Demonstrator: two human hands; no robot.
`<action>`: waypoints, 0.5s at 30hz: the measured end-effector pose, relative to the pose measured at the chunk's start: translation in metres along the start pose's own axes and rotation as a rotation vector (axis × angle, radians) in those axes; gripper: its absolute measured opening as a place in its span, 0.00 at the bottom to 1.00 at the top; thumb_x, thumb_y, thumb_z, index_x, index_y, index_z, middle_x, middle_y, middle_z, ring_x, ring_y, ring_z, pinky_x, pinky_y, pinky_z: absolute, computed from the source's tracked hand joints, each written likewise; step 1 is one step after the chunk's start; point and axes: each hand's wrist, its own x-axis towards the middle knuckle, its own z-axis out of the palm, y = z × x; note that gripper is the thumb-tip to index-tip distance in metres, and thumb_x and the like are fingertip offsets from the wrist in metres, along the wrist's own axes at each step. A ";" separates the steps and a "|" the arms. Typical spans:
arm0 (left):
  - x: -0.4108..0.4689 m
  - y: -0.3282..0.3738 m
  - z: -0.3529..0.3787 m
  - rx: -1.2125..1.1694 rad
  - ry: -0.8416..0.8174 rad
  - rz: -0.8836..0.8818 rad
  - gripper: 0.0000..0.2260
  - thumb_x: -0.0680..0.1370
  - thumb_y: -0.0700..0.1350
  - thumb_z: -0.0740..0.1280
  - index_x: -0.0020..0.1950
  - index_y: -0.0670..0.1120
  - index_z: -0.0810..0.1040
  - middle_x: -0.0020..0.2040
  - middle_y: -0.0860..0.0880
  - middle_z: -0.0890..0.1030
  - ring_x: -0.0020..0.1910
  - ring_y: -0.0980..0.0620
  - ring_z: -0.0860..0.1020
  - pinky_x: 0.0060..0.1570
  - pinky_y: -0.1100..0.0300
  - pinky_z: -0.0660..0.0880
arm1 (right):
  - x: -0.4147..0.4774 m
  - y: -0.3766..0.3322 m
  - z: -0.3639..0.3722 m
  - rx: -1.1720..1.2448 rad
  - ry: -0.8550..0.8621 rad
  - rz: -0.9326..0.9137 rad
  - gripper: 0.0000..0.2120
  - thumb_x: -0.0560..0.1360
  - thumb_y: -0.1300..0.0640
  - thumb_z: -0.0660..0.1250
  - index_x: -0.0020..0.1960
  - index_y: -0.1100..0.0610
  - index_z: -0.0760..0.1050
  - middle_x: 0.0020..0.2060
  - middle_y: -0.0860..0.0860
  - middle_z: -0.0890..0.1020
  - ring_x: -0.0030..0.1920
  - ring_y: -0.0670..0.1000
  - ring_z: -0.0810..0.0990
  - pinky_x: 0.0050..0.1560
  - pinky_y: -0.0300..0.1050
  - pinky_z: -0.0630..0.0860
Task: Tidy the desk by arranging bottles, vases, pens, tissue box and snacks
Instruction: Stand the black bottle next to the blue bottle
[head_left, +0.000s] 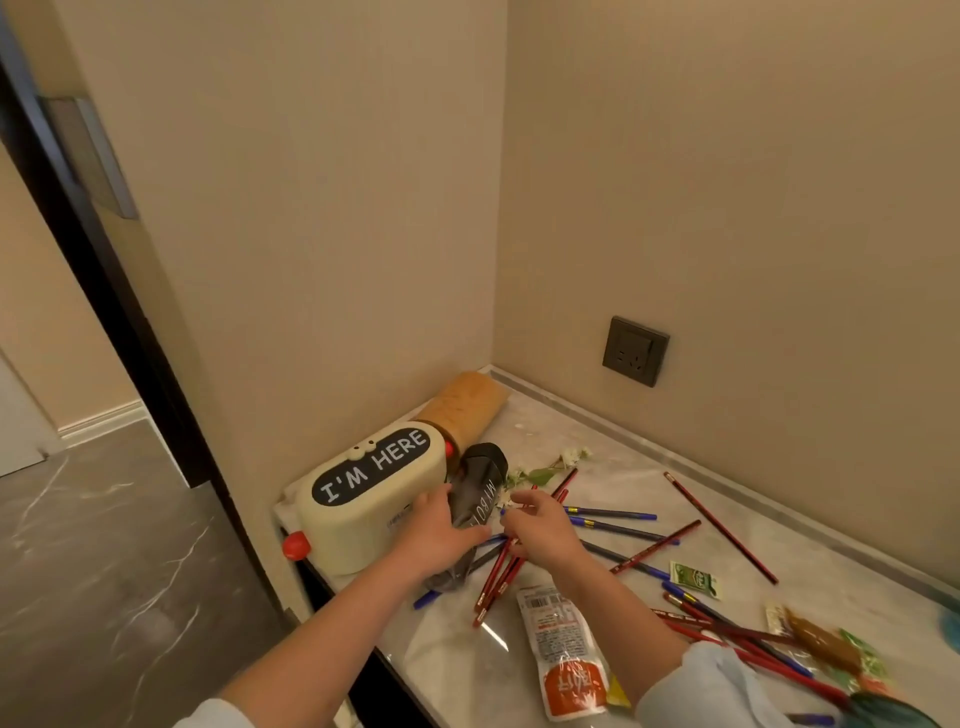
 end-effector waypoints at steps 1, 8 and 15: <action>0.003 -0.001 0.001 0.009 -0.001 0.003 0.34 0.69 0.56 0.73 0.71 0.47 0.65 0.67 0.46 0.70 0.64 0.47 0.72 0.63 0.51 0.73 | 0.003 0.000 0.003 0.035 0.008 0.024 0.21 0.76 0.61 0.63 0.69 0.58 0.68 0.53 0.54 0.78 0.53 0.52 0.79 0.54 0.49 0.80; 0.022 -0.011 0.006 0.018 0.025 0.028 0.30 0.74 0.53 0.66 0.74 0.50 0.60 0.70 0.46 0.68 0.69 0.46 0.67 0.68 0.47 0.68 | 0.020 -0.004 0.017 0.256 0.040 0.079 0.20 0.77 0.62 0.62 0.69 0.59 0.66 0.43 0.55 0.79 0.38 0.51 0.80 0.39 0.47 0.82; 0.025 0.007 -0.002 -0.090 0.006 0.166 0.31 0.77 0.52 0.64 0.77 0.51 0.55 0.72 0.47 0.65 0.72 0.47 0.62 0.70 0.49 0.64 | 0.018 -0.020 0.004 0.264 0.153 -0.001 0.12 0.80 0.54 0.60 0.59 0.58 0.75 0.41 0.51 0.80 0.34 0.49 0.78 0.31 0.41 0.74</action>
